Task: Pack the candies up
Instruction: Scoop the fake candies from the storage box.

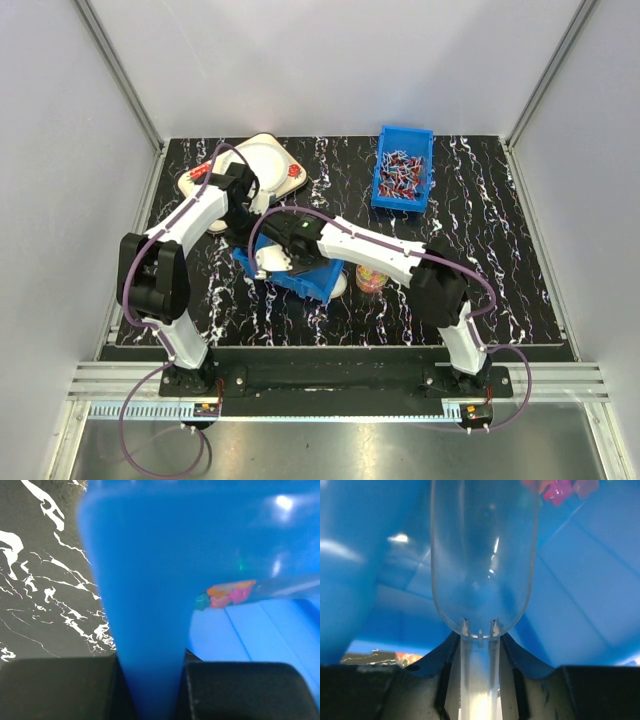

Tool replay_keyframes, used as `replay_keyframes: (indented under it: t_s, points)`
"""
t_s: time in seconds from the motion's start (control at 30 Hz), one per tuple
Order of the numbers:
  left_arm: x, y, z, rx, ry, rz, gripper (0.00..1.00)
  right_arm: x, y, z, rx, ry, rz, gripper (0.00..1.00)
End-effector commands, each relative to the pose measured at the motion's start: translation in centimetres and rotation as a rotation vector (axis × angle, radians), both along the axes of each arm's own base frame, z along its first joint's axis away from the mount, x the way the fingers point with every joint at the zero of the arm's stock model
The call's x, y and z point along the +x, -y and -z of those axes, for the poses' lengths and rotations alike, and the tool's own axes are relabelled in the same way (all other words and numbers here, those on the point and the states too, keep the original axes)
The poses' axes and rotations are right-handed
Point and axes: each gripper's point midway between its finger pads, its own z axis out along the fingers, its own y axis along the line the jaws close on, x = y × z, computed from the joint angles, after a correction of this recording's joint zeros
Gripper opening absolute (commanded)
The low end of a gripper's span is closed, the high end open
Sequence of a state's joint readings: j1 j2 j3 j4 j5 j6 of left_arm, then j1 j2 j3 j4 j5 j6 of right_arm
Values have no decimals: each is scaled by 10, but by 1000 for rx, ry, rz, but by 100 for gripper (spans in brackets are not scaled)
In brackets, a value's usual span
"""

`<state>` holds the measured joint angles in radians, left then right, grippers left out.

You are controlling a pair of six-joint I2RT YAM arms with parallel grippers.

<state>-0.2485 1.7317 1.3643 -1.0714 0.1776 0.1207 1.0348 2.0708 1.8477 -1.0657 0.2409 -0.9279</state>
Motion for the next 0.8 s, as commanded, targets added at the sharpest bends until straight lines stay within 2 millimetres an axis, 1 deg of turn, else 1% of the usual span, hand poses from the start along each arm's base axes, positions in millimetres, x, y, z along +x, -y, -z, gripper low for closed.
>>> replay_keyframes:
  t_s: [0.0,0.2,0.33,0.4,0.43,0.47,0.5,0.57,0.6,0.63,0.7,0.73,0.77]
  points:
    - [11,13,-26,-75,91,-1,0,-18,-29,6,42,-56,-120,0]
    - [11,13,-27,-76,92,-2,0,-19,-61,6,167,-55,-158,0]
    - [11,13,-28,-80,94,-1,0,-23,-78,6,260,-78,-159,0]
    - [11,13,-29,-78,99,-2,0,-23,-83,8,296,-80,-149,0]
    - [11,13,-29,-78,101,-2,0,-28,-87,7,326,-95,-156,0]
    - [10,12,-30,-77,101,-1,0,-28,-89,7,345,-93,-154,0]
    - [10,12,-30,-77,102,-2,0,-28,-90,13,364,-95,-137,0]
    - [10,12,-31,-78,107,-1,0,-28,-91,10,413,-109,-113,0]
    - [10,12,-31,-79,111,1,0,-29,-91,15,439,-121,-83,0]
    - [10,12,-31,-79,110,0,0,-29,-92,10,474,-126,-72,0]
    - [9,12,-32,-81,111,0,0,-27,-91,15,523,-129,-24,0]
    - [10,12,-32,-81,113,0,0,-25,-91,7,561,-118,-7,0]
    - [10,12,-33,-82,116,0,0,-25,-86,12,570,-124,15,0]
